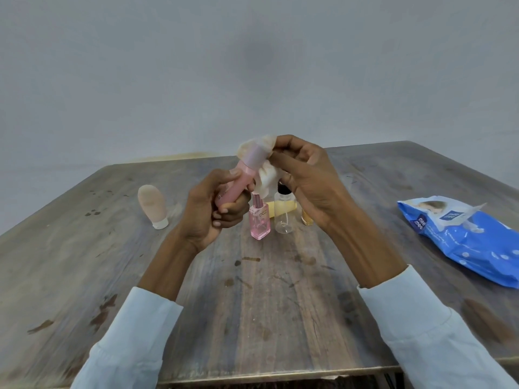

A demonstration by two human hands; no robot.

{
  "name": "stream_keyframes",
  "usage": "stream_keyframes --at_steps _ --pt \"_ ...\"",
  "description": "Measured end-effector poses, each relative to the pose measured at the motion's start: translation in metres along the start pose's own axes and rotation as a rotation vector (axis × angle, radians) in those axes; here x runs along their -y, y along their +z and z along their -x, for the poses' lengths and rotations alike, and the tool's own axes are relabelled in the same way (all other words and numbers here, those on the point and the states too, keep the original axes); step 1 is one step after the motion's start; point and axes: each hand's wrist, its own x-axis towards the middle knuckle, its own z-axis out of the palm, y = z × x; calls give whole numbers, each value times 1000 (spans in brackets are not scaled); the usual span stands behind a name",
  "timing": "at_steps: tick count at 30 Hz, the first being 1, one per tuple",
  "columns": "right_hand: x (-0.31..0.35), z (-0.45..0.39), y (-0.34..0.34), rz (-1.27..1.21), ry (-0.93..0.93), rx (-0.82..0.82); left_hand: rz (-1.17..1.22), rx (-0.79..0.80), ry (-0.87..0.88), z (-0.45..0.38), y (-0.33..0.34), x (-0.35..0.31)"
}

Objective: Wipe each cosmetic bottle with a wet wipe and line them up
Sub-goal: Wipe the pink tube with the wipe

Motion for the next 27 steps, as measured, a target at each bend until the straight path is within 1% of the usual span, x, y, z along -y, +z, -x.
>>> stream_keyframes --at_steps 2,4,7,9,11,14,17,20,22,24,27 --pt "3 0 -4 -82 -11 19 36 56 -51 1 1 -1" --pt "3 1 -3 -132 11 67 76 75 -68 1 1 -1" --pt "1 1 1 -131 54 146 128 82 -58 1 -1 -2" --pt "3 0 0 -140 44 127 159 89 -68 1 -1 -3" --pt "6 -2 -5 -194 31 72 177 97 -77 0 -2 -3" --pt "6 -1 -5 -215 60 52 132 37 -60 -1 -3 -1" --pt "0 0 -1 -54 59 -24 -71 -138 38 -4 -1 5" --pt "-2 2 4 121 -50 -168 -347 -297 212 -6 8 9" --pt "-1 5 10 171 -137 -221 -448 -370 314 -6 15 13" --pt "-2 7 15 254 -223 -233 -556 -462 364 -8 17 17" --pt "-2 11 22 461 -370 -208 -784 -575 390 -11 16 23"
